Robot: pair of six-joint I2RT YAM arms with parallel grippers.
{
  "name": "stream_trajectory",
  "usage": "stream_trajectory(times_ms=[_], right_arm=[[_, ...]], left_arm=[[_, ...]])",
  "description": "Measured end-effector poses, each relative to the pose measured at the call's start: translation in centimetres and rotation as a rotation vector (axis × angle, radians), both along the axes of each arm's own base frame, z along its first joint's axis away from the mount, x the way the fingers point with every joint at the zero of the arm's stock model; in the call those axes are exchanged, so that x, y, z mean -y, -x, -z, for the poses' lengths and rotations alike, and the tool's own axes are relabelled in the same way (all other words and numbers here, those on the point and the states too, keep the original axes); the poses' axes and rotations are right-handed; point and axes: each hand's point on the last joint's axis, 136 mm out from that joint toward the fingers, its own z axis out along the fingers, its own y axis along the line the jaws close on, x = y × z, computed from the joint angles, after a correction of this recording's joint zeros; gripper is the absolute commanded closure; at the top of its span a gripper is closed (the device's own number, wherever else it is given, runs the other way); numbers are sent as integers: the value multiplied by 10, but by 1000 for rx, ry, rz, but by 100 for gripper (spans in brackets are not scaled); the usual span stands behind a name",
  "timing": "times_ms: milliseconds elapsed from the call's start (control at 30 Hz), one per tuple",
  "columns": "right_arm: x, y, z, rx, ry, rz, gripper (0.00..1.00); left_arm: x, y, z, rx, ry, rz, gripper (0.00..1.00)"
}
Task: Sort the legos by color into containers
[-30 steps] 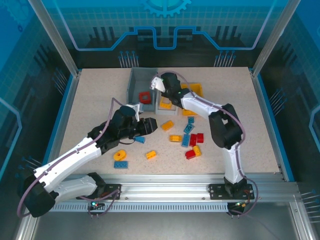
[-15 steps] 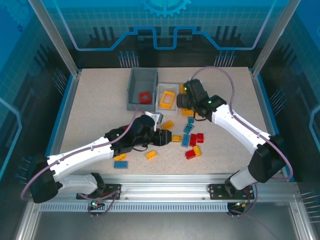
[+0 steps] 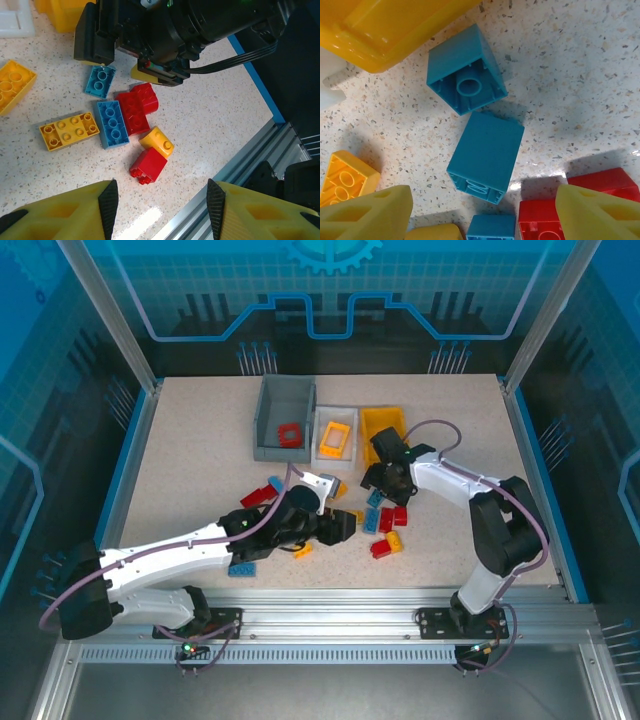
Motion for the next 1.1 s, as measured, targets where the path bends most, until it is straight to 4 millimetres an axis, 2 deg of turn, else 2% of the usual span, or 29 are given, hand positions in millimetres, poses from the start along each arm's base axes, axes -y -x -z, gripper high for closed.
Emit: stream_trajectory(times_ms=[167, 367, 633, 733, 833, 900, 967, 1033, 1100], right_arm=[[-4, -3, 2, 0, -23, 18, 31], [-3, 0, 20, -47, -14, 33, 36], [-3, -2, 30, -64, -9, 48, 62], [-4, -6, 28, -56, -13, 51, 68], [-3, -7, 26, -46, -4, 48, 70], [0, -7, 19, -25, 9, 46, 70], [4, -8, 3, 15, 19, 39, 70], [8, -11, -21, 79, 24, 32, 68], [13, -16, -50, 160, 32, 20, 67]], left_arm=[[0, -1, -1, 4, 0, -5, 46], [0, -1, -1, 5, 1, -5, 47], [-1, -2, -1, 8, -2, -11, 47], [-2, -3, -1, 13, -3, -18, 48], [-3, -3, -2, 15, -2, -20, 48], [-3, -4, -4, 19, -1, -25, 48], [-5, -6, -6, 29, 0, -36, 47], [-5, -9, -14, 43, 1, -50, 47], [-3, -15, -32, 67, 12, -66, 47]])
